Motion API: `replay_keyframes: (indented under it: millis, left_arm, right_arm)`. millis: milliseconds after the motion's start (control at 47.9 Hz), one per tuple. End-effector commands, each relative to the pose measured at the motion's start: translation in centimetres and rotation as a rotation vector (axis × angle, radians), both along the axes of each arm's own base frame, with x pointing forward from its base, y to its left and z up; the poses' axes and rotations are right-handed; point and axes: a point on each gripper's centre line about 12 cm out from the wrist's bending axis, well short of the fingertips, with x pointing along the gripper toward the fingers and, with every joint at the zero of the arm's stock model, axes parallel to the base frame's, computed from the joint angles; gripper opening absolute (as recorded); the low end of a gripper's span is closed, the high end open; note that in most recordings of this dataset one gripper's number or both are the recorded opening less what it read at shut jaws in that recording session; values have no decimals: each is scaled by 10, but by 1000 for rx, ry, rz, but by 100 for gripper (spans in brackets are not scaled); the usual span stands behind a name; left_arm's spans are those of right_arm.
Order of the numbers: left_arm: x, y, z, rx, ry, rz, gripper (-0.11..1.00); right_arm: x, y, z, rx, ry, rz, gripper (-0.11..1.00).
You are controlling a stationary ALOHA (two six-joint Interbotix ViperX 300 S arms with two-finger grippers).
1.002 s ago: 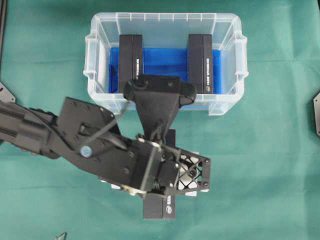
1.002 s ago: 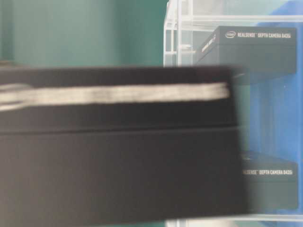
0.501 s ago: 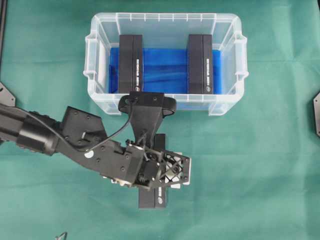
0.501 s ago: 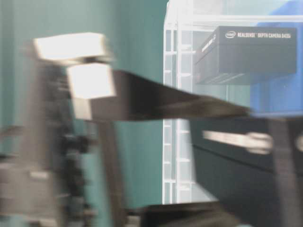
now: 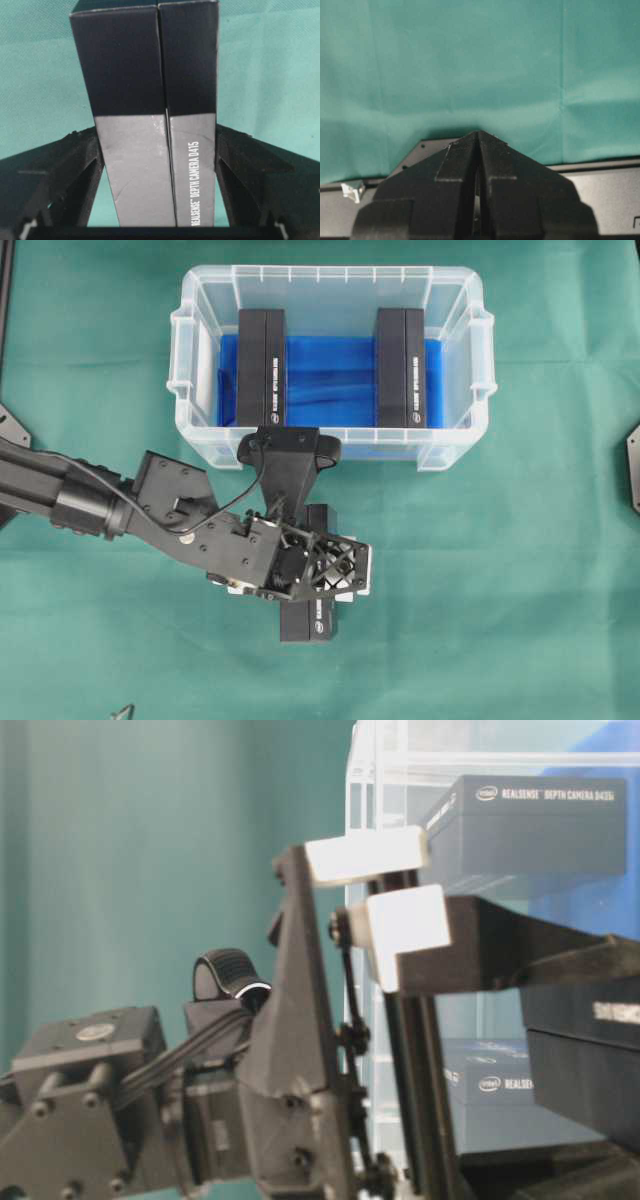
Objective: Take the box out of the case with the left arm.
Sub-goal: 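Carry the box forward out of the case onto the table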
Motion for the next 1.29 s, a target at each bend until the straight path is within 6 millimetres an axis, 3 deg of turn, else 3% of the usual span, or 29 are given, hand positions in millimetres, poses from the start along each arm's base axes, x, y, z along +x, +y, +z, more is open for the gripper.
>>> replay_keyframes:
  millis: [0, 647, 1065, 1190, 1273]
  left_arm:
    - [2, 2, 12, -9, -39, 0, 62]
    - [9, 0, 12, -16, -64, -101, 62]
    - [8, 1, 12, -30, -64, -43, 63]
    - [8, 1, 11, -33, -60, -34, 86]
    - [9, 0, 12, -35, -65, -36, 91]
  right_arm:
    - [1, 0, 4, -1, -11, -2, 0]
    - [1, 0, 4, -2, -11, -1, 0]
    - [1, 0, 4, -2, -10, 2, 0]
    - [1, 0, 4, -2, -10, 2, 0]
    - [1, 0, 4, -2, -10, 1, 0]
